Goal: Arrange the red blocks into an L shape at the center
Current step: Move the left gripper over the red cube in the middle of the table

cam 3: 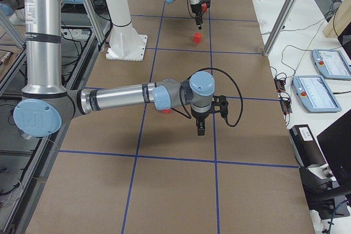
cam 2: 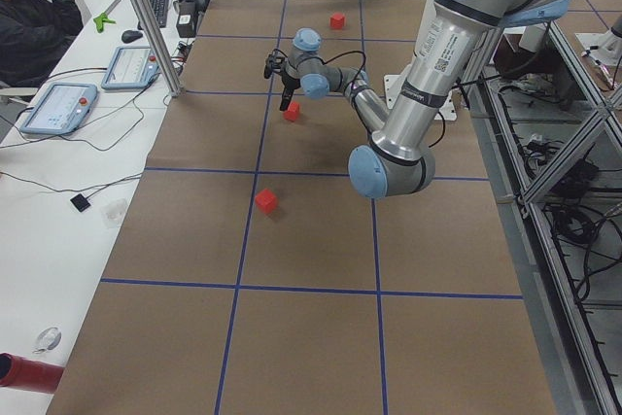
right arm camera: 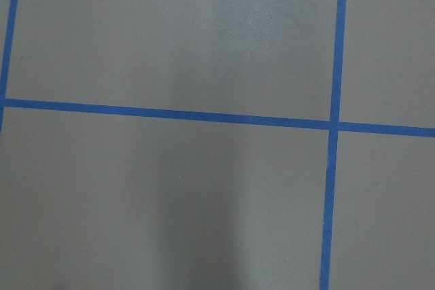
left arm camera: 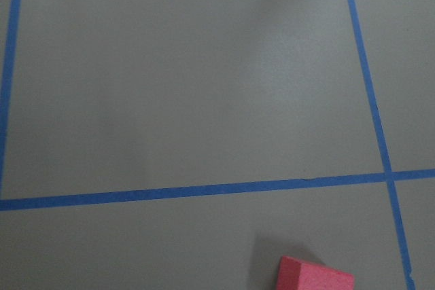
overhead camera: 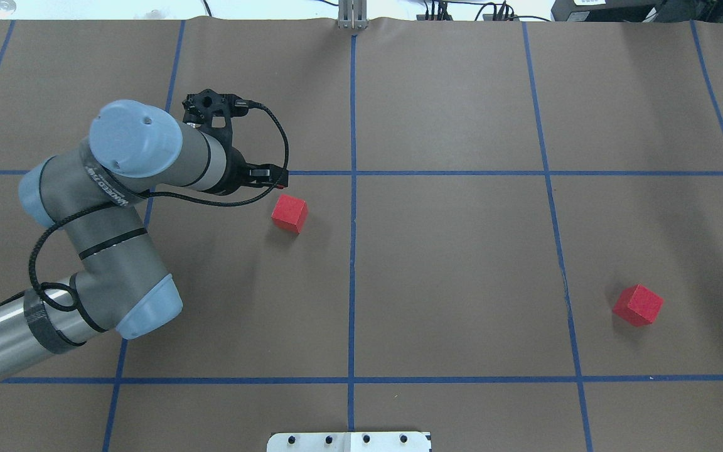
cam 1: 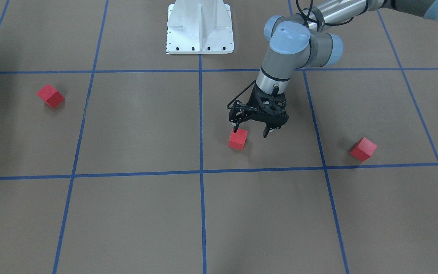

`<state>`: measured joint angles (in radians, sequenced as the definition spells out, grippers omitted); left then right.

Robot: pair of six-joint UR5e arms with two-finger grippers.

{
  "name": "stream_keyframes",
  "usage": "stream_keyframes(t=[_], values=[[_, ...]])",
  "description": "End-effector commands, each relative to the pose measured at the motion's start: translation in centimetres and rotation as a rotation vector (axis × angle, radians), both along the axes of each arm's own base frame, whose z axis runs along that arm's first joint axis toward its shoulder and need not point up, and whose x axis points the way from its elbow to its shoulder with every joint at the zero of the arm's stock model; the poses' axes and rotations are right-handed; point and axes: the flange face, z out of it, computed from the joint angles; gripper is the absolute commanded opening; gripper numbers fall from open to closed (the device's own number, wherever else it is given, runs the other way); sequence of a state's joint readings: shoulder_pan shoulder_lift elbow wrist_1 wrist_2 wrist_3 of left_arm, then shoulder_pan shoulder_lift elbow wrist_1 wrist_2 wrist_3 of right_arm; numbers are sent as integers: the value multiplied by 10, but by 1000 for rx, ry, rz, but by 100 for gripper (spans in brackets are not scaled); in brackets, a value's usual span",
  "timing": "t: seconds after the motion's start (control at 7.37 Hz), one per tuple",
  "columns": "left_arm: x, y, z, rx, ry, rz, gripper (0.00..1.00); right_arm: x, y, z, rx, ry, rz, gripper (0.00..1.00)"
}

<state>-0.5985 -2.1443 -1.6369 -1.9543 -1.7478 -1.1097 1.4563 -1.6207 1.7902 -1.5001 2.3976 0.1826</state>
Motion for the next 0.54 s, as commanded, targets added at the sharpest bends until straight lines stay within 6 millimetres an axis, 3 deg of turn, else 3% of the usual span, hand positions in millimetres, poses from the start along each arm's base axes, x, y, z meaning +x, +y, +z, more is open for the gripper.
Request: stream_keyframes(t=[0.0, 0.41], values=[[29, 5, 3, 10, -26, 4, 100, -2, 0, 1, -2, 0, -4, 100], [48, 4, 13, -5, -53, 16, 100, -4, -1, 3, -5, 2, -8, 100]])
